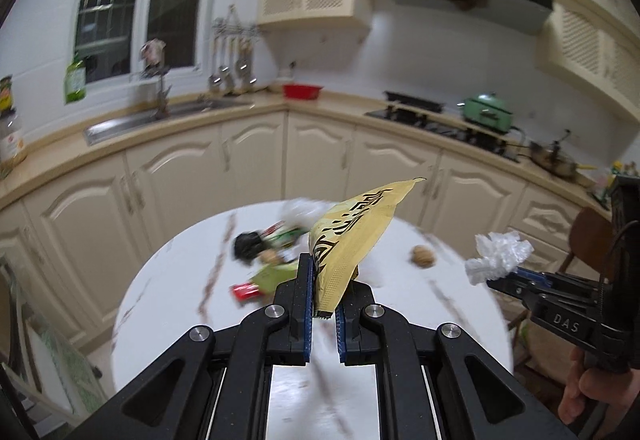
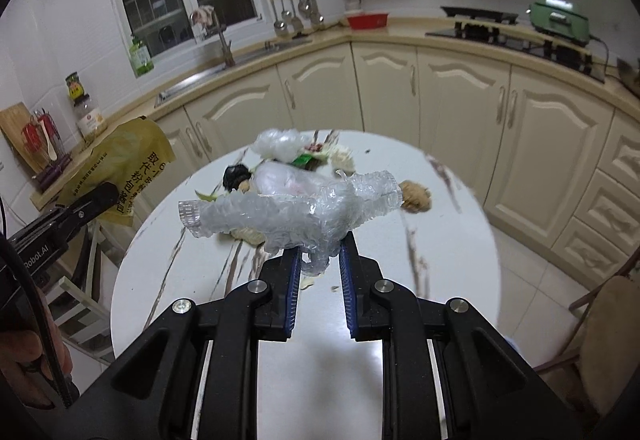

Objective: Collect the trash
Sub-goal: 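Carry the yellow bag and bubble wrap over to the blue bin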

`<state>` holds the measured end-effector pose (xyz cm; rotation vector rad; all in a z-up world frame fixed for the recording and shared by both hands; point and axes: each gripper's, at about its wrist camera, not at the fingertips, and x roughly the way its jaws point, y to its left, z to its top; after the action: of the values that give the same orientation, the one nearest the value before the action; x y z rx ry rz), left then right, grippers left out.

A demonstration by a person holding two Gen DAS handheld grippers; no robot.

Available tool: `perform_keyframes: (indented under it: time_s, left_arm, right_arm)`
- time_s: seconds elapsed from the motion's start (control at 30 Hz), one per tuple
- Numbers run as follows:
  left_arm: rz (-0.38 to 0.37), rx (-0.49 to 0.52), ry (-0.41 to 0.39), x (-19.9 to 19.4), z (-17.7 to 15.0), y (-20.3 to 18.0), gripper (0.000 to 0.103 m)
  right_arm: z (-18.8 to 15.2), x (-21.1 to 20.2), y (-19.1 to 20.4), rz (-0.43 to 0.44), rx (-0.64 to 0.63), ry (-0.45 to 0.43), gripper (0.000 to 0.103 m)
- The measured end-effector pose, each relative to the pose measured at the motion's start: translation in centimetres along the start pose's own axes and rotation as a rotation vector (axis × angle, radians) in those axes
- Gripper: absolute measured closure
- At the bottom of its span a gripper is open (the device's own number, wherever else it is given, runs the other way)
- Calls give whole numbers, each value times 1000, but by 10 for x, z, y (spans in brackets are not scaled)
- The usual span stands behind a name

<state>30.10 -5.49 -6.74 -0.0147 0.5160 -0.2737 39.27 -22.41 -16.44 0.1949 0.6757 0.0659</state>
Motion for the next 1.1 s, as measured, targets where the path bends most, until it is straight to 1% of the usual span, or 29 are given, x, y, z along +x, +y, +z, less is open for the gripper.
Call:
perform_keyframes:
  time_s: [0.13, 0.27, 0.33, 0.4, 0.47, 0.5, 0.63, 0.73, 0.8, 0.83, 0.9, 0.93, 0.97, 1.1]
  left_arm:
    - [-74, 53, -17, 4, 1, -43, 98]
    - [-173, 112, 7, 27, -3, -96, 98]
    - [-239, 147, 39, 41, -10, -130, 98]
    - [-283, 175, 72, 57, -15, -154, 98]
    - [-333, 200, 119, 76, -24, -183, 98]
    - [-362, 216, 155, 87, -31, -200, 98]
    - [-425, 260, 254, 127, -47, -246, 98]
    - [-444, 288, 337, 164, -60, -275, 98]
    - [-448, 292, 400, 189, -66, -288, 98]
    - [-446, 293, 443, 209, -70, -297, 98]
    - [-438, 301, 490, 234, -75, -306, 98]
    - [-432, 306, 527, 247, -82, -314, 98]
    - [-429, 310, 547, 264, -77, -315, 98]
    - [-409, 311, 662, 325, -86, -335, 98]
  right_arm:
    - [2, -33, -27, -28, 32, -56, 85]
    - [-4, -66, -70, -90, 87, -97, 85]
    - [-12, -79, -98, -134, 129, -103, 85]
    - [-22, -86, -124, -173, 172, -95, 85]
    - [-35, -90, -152, -215, 219, -77, 85]
    - [-43, -91, -167, -230, 247, -66, 85]
    - [-74, -87, -223, -276, 351, -13, 85]
    - [-100, -77, -262, -294, 425, 38, 85]
    - [-117, -65, -287, -290, 473, 75, 85]
    - [-125, -60, -298, -285, 493, 91, 85]
    - [-142, -44, -320, -285, 524, 135, 85]
    - [-151, -37, -330, -281, 540, 156, 85]
    - [-156, -29, -338, -273, 553, 172, 85]
    - [-179, 0, -363, -250, 594, 240, 85]
